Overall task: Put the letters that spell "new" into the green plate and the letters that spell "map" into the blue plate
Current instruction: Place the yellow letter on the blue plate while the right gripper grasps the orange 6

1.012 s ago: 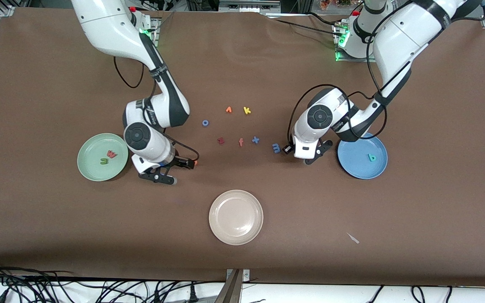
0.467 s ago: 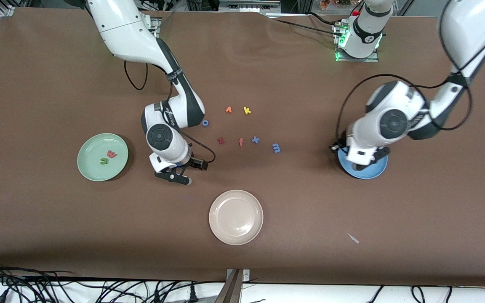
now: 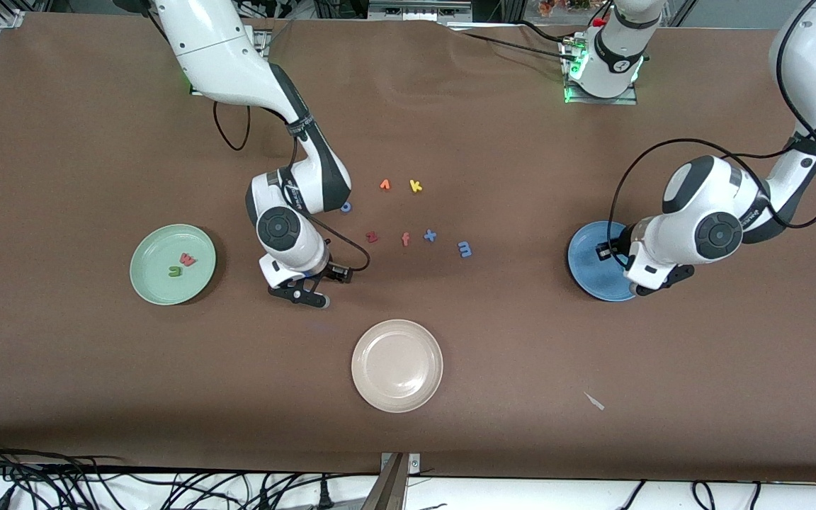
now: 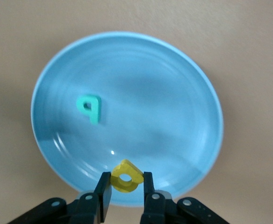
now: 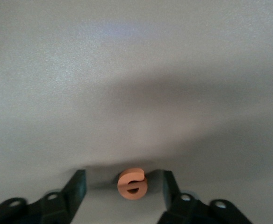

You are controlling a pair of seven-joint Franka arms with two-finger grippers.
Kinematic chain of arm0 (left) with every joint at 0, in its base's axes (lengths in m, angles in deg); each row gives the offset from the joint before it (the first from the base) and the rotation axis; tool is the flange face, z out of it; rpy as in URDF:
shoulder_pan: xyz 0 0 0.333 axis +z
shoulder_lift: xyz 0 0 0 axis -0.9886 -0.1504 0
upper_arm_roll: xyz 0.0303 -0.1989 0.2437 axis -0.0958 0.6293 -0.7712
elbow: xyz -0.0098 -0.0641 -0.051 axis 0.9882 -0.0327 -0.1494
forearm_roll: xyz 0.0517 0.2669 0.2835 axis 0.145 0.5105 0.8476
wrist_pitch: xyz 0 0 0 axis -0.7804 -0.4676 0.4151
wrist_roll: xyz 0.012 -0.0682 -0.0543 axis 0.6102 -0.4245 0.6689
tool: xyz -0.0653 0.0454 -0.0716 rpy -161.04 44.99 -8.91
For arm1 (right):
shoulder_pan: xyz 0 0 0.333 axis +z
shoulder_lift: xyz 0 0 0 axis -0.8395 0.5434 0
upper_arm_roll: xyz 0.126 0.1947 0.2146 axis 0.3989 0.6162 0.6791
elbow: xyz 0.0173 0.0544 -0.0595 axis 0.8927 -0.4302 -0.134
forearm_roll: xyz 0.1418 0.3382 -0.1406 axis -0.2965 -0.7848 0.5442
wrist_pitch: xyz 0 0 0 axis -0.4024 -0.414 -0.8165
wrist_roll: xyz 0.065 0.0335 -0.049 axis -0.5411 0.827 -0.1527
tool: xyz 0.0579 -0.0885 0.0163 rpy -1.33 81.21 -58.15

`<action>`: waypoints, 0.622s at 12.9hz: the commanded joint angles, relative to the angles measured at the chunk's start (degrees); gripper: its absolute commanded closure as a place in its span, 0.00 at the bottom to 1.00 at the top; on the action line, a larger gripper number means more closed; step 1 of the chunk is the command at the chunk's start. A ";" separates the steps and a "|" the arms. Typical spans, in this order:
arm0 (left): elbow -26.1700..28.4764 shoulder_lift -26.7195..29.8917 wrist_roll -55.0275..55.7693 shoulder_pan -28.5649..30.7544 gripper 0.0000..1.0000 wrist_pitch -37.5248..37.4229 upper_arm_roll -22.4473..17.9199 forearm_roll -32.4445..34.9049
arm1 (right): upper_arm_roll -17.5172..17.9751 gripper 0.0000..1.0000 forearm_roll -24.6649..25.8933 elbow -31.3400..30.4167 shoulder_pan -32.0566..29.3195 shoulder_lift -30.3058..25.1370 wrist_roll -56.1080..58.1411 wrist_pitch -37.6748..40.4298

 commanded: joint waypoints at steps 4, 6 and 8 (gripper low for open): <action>-0.31 -2.03 -0.61 -0.44 0.00 1.30 -0.86 4.05 | -0.24 0.81 -0.63 0.55 0.22 0.55 -0.45 -0.18; -0.49 -1.16 0.62 -0.53 0.00 0.69 0.62 3.18 | -0.33 0.92 -0.63 0.81 -0.13 0.46 0.51 -0.09; -0.49 -0.89 7.44 -0.44 0.00 -1.24 6.49 1.68 | -0.59 0.94 -0.37 1.25 -0.48 0.20 0.87 0.61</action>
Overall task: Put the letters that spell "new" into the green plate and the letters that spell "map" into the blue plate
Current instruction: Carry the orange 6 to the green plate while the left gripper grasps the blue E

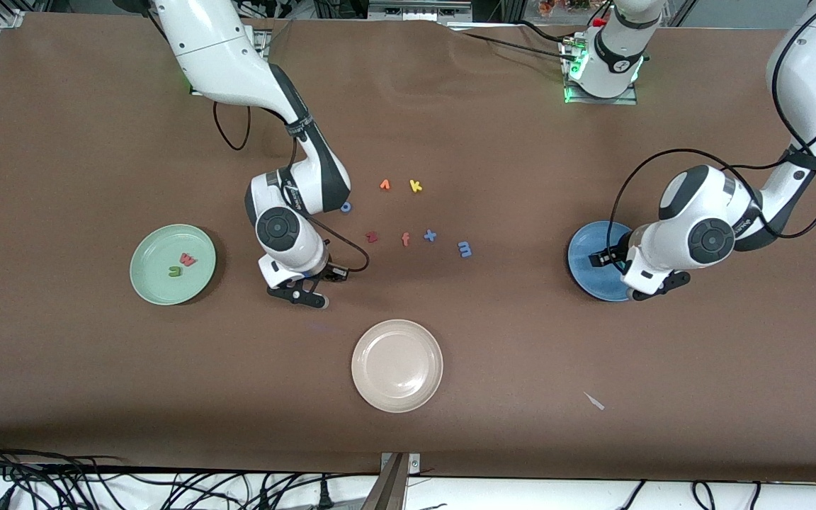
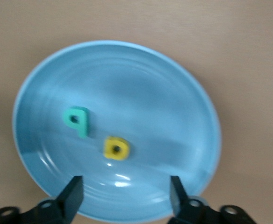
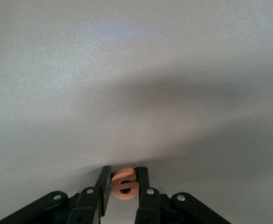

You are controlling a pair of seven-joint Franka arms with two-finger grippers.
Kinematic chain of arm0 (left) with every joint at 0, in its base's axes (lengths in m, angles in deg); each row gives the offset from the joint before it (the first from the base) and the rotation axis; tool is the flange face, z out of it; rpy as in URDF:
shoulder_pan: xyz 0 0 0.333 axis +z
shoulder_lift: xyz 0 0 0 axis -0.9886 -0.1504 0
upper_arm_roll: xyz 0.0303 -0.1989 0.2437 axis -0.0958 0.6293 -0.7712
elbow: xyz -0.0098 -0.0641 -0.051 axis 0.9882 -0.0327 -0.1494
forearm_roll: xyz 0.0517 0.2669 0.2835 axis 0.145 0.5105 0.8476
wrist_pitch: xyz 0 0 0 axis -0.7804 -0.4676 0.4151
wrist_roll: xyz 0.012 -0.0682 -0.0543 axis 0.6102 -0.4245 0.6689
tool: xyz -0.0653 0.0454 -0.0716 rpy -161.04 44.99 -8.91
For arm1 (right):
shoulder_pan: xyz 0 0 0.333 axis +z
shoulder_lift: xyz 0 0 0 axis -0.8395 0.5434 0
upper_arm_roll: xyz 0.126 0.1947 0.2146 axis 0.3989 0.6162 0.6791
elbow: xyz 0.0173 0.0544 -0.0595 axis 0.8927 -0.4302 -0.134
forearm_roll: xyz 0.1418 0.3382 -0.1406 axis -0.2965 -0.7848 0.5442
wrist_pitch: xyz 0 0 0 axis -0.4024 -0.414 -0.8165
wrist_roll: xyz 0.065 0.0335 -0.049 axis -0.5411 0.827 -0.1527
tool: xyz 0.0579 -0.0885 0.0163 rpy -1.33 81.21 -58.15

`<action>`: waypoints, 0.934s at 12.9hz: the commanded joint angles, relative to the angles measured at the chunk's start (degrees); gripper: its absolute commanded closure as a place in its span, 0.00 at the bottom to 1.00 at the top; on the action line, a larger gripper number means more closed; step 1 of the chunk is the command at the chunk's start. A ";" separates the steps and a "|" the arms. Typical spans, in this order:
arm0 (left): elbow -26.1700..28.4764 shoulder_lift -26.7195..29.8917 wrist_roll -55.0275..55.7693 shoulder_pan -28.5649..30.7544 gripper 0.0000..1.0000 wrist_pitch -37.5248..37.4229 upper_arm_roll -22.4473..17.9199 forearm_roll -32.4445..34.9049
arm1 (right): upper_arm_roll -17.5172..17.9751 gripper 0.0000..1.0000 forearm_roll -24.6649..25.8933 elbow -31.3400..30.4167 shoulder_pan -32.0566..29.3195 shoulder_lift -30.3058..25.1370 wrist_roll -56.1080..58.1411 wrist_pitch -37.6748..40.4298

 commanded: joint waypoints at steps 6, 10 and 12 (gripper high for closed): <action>-0.71 0.44 27.49 -18.86 0.00 6.75 4.84 0.05 | -5.14 0.95 0.15 0.48 -1.14 -4.63 14.34 12.20; -5.53 -0.52 28.74 -40.22 0.01 14.67 -13.51 -0.04 | -9.71 0.95 3.74 -8.98 -1.05 -12.10 26.30 11.89; -7.90 -2.80 28.30 -42.45 0.11 15.29 -15.31 0.14 | -11.21 0.95 4.98 -16.45 -1.05 -17.36 30.96 8.46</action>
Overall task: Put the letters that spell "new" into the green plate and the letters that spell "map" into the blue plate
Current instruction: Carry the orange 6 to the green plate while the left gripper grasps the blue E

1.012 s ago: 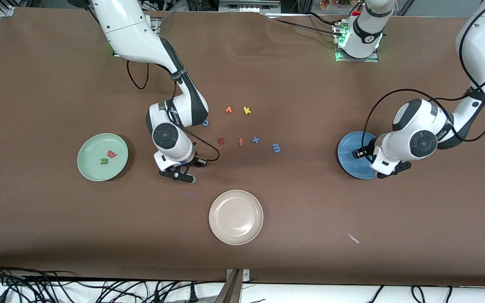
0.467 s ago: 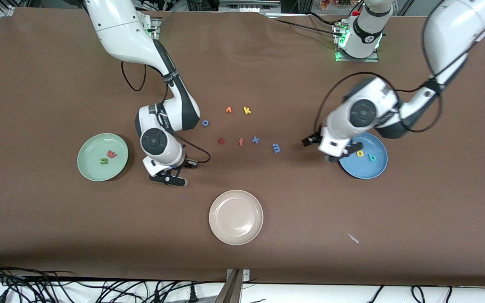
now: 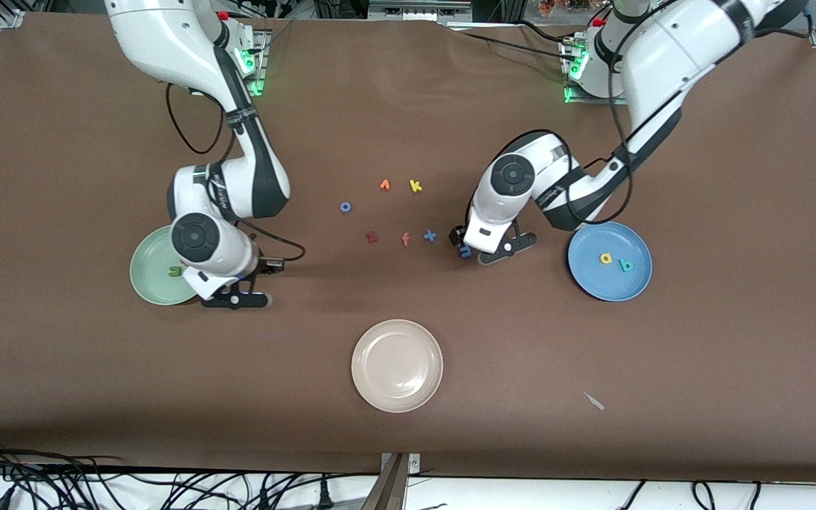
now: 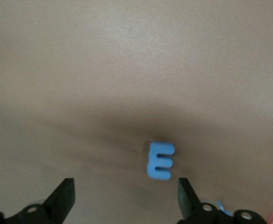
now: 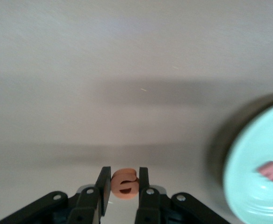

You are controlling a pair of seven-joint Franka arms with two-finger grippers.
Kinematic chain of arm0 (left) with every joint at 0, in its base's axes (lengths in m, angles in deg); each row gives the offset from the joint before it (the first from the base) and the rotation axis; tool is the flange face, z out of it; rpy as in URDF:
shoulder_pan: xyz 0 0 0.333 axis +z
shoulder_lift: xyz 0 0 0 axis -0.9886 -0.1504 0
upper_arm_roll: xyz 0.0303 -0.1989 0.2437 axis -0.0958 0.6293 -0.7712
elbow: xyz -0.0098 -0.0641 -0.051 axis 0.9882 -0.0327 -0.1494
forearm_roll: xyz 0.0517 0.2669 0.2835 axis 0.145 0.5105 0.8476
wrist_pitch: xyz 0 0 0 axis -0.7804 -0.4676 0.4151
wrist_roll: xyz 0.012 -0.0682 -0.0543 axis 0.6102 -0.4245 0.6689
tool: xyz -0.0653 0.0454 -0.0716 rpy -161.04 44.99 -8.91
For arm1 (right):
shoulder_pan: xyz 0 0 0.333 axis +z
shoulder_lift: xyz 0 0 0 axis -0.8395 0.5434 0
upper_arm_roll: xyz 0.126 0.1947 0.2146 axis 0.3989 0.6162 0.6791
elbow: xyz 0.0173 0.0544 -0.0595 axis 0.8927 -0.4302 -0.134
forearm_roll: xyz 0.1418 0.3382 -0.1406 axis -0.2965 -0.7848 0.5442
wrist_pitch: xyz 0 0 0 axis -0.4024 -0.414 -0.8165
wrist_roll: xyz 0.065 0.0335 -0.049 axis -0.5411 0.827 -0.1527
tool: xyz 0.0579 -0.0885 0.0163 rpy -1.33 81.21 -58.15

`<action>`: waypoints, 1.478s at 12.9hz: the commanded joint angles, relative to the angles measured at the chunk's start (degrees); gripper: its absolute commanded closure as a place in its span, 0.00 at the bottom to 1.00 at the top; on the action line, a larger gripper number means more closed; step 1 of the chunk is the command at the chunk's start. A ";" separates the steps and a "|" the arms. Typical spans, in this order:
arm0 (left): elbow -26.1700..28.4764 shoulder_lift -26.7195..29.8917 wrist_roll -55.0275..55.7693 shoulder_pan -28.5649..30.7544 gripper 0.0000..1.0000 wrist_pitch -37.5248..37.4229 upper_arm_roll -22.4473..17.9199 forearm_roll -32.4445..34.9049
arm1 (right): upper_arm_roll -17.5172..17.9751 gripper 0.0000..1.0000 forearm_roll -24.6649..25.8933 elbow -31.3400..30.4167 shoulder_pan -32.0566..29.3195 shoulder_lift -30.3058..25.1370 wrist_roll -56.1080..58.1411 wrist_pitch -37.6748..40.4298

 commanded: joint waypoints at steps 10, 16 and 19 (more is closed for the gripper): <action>-7.21 -6.68 0.04 -3.83 0.25 -0.32 -1.74 0.07 | -12.38 0.31 1.75 -24.14 -1.49 -10.67 30.56 -19.57; -7.21 -7.39 0.30 -3.83 0.61 -0.41 -1.92 -0.02 | -11.76 0.00 1.13 -11.06 -0.88 -11.11 24.69 2.28; -7.21 -7.30 -0.05 -3.65 0.88 -0.76 -1.92 -0.11 | -11.67 0.00 1.13 -6.13 0.88 -11.64 19.94 11.17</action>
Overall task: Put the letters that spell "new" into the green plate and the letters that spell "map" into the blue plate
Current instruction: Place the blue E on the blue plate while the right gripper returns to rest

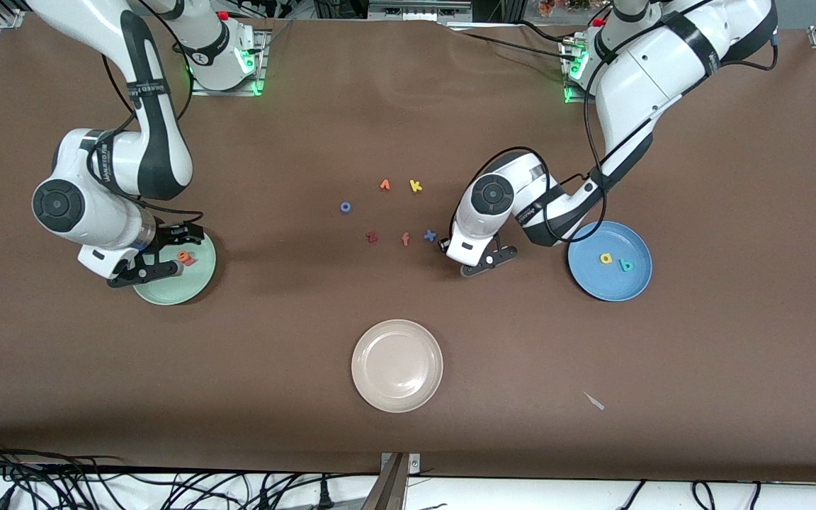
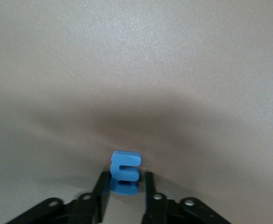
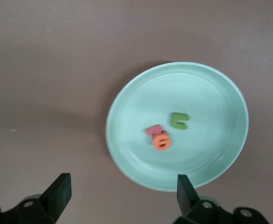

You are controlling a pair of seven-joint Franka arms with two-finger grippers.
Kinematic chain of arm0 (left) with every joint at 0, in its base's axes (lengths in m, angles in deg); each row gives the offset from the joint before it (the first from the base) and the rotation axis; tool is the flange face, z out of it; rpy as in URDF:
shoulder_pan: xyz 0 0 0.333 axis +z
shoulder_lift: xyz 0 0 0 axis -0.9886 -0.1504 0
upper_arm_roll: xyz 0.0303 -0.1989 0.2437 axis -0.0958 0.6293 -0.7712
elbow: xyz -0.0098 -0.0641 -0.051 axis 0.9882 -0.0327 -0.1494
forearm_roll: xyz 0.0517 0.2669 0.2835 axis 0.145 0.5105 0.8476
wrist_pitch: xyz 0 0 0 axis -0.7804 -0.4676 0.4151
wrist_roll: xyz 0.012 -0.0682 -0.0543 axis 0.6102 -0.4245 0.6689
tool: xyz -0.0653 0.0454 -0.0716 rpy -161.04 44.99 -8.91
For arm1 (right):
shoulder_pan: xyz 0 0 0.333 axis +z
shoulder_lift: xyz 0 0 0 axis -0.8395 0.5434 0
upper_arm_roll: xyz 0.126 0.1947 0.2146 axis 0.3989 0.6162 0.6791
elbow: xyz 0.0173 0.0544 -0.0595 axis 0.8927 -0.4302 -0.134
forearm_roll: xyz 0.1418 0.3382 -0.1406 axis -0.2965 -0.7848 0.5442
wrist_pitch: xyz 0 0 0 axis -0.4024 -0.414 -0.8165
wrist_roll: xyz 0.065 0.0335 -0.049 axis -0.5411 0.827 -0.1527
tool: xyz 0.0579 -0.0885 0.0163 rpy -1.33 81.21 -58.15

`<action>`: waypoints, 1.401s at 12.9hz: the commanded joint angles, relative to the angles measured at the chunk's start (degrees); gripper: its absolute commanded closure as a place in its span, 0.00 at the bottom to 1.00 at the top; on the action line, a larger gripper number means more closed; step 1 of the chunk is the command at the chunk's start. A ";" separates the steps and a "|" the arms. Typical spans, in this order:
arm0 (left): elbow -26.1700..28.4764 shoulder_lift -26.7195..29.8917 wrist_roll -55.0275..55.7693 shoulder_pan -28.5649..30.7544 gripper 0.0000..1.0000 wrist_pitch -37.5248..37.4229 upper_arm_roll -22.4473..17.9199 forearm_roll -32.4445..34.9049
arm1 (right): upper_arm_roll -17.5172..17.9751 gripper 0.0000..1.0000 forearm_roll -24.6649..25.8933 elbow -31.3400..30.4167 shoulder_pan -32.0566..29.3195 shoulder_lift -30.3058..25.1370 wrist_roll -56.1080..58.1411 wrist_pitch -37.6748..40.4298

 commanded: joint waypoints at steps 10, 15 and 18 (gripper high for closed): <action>-0.37 4.15 -8.82 28.23 0.94 -26.77 22.61 -0.90 | 13.52 0.00 4.57 13.85 -5.69 -6.42 -13.85 20.54; 1.21 3.62 -24.81 39.87 0.93 -32.00 21.87 1.29 | 32.80 0.00 10.40 12.97 -24.15 -14.86 -17.30 20.81; 1.21 2.05 -27.92 39.79 0.90 -27.37 16.68 4.98 | 35.20 0.00 10.49 11.30 -29.64 -21.28 -16.86 22.29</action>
